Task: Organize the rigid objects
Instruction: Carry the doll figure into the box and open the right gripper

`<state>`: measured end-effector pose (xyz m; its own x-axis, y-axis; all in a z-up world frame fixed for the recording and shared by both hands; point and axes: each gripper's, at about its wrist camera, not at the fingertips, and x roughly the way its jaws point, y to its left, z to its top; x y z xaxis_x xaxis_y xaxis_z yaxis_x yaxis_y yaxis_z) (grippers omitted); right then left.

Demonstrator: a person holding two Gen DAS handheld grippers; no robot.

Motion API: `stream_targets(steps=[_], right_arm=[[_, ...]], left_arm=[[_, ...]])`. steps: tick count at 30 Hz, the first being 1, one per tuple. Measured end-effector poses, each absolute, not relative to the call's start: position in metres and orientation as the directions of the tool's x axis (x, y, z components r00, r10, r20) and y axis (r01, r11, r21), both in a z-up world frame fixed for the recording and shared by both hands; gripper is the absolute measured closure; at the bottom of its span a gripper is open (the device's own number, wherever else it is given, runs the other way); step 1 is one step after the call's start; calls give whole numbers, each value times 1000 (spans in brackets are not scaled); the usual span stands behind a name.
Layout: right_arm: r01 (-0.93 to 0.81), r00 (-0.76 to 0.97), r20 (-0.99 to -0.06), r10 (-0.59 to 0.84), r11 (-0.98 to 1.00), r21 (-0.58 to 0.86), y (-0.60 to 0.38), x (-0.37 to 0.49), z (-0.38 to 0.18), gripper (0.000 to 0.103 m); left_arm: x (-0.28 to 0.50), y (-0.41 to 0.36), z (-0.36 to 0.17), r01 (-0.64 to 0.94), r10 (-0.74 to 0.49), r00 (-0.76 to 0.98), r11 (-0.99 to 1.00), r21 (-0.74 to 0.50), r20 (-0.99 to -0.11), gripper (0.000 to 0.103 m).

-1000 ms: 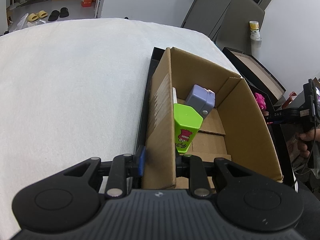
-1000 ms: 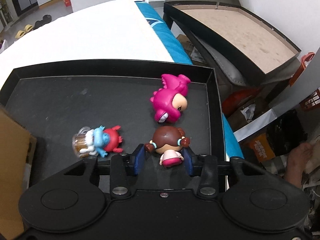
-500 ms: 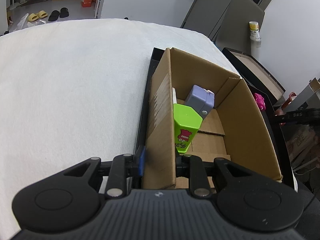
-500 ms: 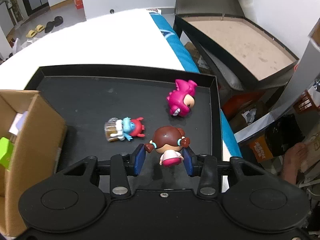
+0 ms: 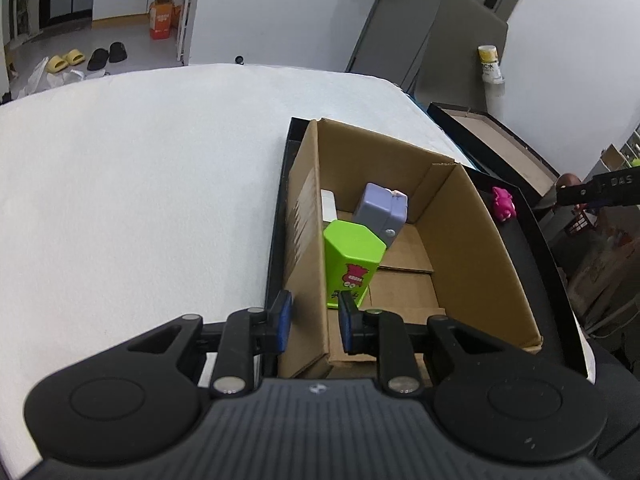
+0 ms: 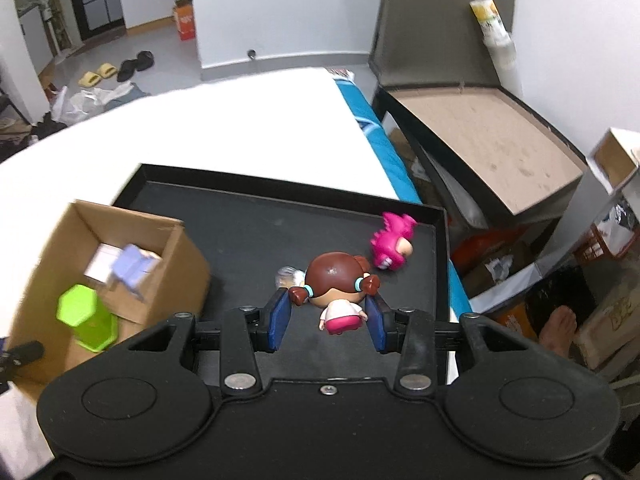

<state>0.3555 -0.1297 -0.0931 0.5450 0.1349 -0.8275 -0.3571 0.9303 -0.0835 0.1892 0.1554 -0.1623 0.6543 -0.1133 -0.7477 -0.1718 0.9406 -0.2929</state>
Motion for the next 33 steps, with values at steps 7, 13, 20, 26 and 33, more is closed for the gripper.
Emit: stream_targets(steps=[7, 13, 20, 26, 33], right_arm=[[-418, 563, -806, 182, 904, -87, -98, 336, -69, 63], [-465, 556, -805, 208, 880, -94, -72, 323, -59, 63], [-506, 538, -815, 216, 856, -107, -49, 314, -60, 63], [-536, 523, -825, 217, 836, -120, -31, 308, -68, 63], [-564, 509, -833, 219, 815, -130, -9, 306, -80, 63]], left_arm=[[187, 159, -163, -180, -111, 666, 936, -303, -738, 87], [186, 156, -162, -178, -106, 667, 938, -297, -737, 87], [185, 158, -162, -169, -120, 664, 937, -305, -738, 86], [184, 159, -162, -173, -126, 662, 933, -315, -739, 86], [185, 161, -162, -172, -134, 661, 931, -323, -738, 85]])
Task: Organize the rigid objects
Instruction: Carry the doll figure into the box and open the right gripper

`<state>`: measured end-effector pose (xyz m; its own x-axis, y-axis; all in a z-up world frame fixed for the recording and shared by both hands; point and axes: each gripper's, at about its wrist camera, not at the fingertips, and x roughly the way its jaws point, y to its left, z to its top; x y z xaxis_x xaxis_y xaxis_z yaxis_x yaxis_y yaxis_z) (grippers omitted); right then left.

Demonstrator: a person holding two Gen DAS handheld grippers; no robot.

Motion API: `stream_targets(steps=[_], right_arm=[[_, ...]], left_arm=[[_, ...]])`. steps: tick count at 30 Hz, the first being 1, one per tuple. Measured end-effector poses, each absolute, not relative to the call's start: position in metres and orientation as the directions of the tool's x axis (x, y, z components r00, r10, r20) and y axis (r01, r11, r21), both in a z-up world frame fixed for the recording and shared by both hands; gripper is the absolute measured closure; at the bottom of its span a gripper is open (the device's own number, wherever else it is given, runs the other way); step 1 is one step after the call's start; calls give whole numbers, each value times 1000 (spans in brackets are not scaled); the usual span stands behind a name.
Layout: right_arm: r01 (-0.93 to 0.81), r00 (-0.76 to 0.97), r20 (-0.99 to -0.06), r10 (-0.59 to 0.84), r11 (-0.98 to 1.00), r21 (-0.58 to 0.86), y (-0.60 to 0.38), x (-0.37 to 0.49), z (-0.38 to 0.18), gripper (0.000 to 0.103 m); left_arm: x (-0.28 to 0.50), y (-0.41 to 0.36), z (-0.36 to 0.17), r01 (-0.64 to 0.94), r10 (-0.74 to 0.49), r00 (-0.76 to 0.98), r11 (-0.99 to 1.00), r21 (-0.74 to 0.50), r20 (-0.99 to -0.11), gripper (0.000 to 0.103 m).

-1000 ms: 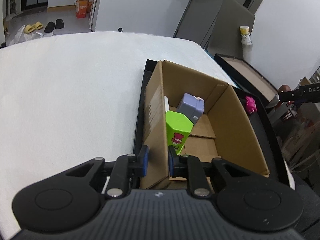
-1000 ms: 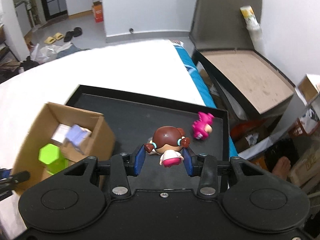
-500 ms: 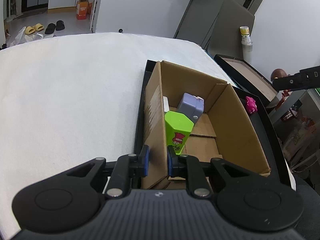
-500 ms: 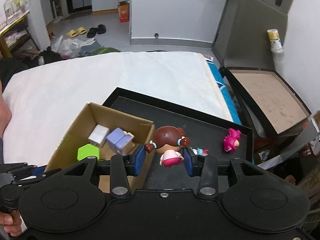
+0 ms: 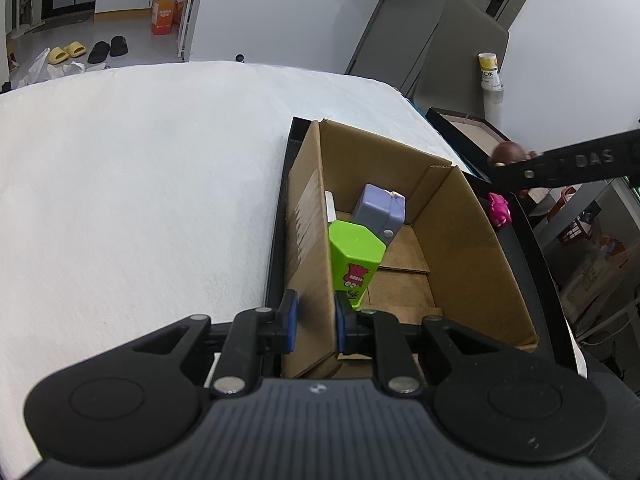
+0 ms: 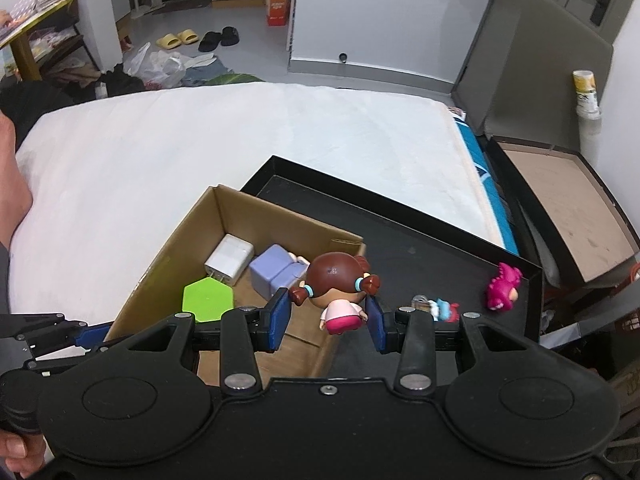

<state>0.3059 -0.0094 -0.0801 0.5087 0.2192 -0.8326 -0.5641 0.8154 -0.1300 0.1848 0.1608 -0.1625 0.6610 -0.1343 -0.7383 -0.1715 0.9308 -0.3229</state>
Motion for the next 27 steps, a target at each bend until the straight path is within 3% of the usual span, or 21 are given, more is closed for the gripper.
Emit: stream_targets(steps=[27], right_arm=[[-565, 485, -860, 156, 807, -173, 25, 335, -138, 62]], left_arm=[[187, 167, -166, -185, -154, 656, 916, -355, -739, 84]])
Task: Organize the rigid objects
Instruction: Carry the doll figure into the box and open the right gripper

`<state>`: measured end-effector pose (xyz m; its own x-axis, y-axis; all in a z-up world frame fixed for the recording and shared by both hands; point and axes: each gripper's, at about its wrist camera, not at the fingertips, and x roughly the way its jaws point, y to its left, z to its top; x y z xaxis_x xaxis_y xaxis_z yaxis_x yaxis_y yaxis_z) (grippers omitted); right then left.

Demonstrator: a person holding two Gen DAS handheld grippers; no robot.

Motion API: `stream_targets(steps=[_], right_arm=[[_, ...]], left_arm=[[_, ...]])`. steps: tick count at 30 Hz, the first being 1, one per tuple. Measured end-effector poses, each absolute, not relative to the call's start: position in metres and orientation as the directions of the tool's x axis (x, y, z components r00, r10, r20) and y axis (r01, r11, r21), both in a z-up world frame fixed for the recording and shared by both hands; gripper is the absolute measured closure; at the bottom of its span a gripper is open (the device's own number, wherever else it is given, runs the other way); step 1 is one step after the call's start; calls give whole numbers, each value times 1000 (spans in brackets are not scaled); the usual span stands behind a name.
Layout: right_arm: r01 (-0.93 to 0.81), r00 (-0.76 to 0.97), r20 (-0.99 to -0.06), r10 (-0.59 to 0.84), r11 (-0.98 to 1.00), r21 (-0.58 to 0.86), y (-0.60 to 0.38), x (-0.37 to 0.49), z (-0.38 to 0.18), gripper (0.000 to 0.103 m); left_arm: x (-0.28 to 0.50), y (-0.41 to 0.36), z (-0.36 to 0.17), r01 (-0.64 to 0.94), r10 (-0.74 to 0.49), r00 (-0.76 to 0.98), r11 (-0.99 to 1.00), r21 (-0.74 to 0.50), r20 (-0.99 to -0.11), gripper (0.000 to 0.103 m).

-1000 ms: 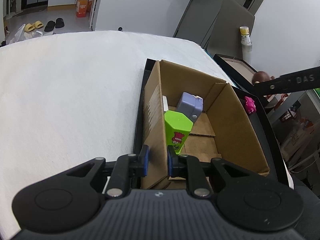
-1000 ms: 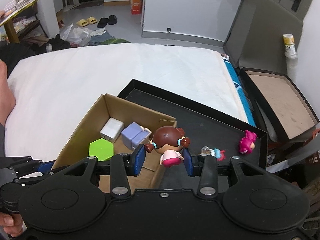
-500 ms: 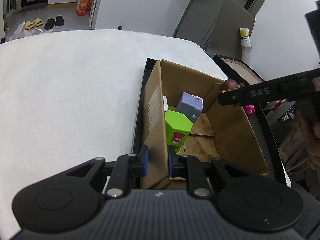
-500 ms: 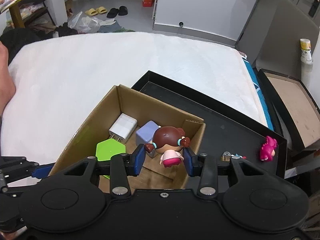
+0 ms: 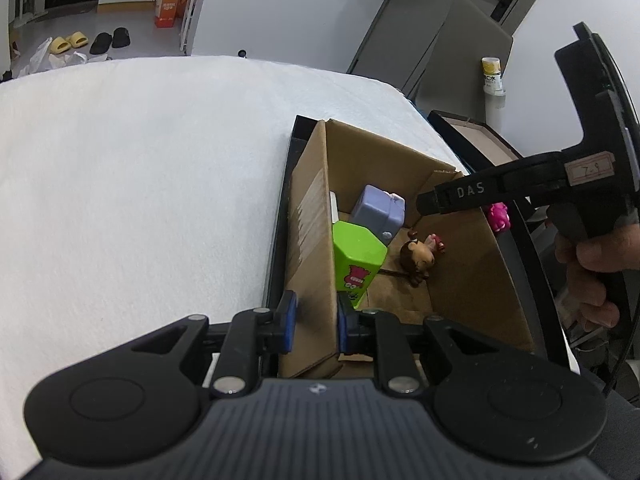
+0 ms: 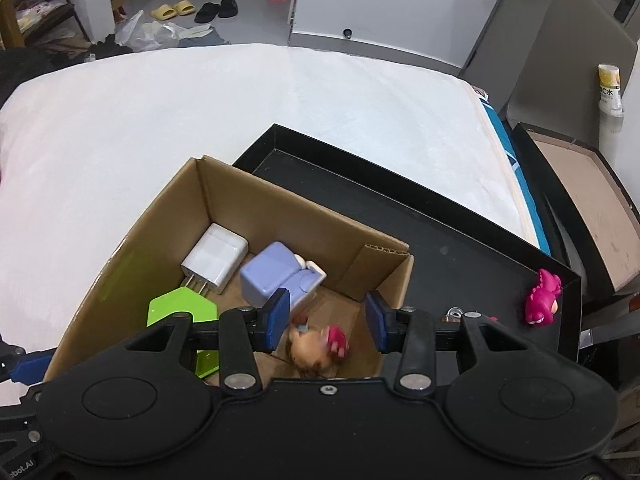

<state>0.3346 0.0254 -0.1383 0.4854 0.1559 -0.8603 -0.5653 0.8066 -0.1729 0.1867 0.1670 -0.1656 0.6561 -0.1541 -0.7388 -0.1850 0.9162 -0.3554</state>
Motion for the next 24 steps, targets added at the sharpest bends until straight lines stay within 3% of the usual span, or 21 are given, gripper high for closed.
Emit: stream_targets(steps=[15, 24], right_arm=[[-561, 492, -846, 203, 818, -130, 0, 327, -104, 58], [-484, 514, -840, 175, 868, -115, -49, 332, -89, 48]], left_arm=[[190, 161, -168, -189, -134, 650, 925, -331, -748, 84], [191, 157, -168, -182, -127, 649, 932, -315, -750, 84]])
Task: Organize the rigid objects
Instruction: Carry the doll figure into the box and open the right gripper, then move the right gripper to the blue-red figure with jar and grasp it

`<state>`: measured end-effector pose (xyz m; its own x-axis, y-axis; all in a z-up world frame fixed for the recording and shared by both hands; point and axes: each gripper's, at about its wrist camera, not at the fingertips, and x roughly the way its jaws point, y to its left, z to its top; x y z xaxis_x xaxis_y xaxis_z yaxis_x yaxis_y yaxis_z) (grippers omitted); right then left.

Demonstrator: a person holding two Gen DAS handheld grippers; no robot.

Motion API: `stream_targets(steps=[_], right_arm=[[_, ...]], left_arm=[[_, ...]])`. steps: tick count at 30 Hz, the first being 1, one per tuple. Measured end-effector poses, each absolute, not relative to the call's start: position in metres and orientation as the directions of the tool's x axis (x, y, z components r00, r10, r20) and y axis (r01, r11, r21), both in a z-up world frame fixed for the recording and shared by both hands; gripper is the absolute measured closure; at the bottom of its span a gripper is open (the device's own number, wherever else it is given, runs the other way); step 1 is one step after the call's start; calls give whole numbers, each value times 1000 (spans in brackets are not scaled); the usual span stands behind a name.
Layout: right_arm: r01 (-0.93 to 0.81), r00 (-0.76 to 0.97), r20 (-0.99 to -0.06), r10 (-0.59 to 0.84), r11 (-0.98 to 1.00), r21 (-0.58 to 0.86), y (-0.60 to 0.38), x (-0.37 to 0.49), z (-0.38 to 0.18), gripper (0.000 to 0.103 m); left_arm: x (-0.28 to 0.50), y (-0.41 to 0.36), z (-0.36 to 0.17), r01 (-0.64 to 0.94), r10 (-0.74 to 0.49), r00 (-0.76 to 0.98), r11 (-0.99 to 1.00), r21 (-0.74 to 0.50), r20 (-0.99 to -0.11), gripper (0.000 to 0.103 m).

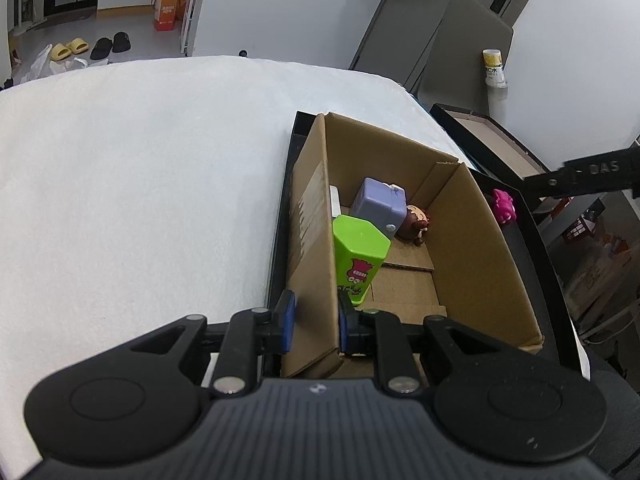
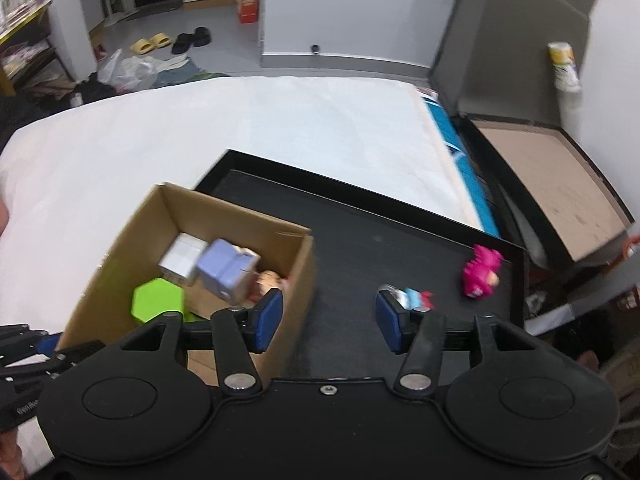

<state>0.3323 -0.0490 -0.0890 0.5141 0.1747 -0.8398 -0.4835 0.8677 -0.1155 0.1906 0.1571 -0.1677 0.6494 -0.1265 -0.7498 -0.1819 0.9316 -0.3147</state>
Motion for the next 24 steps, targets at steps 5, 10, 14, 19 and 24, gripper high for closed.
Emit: stream_targets(steps=[5, 10, 14, 19, 24], right_arm=[[-442, 530, -833, 162, 891, -108, -75, 334, -83, 39], [-397, 535, -831, 156, 914, -84, -96, 339, -81, 24], [-363, 540, -825, 169, 930, -47, -107, 344, -80, 13], [-346, 531, -827, 186, 938, -12, -115, 352, -88, 5], [-328, 532, -828, 178, 944, -8, -120, 359, -107, 2]], left_arm=[[190, 156, -168, -181, -122, 652, 933, -309, -748, 84], [189, 155, -168, -177, -121, 652, 936, -305, -748, 84], [188, 157, -168, -174, -127, 652, 934, -311, -748, 84], [187, 155, -167, -171, -122, 653, 938, -302, -748, 84], [188, 155, -167, -174, -119, 654, 937, -301, -747, 84]])
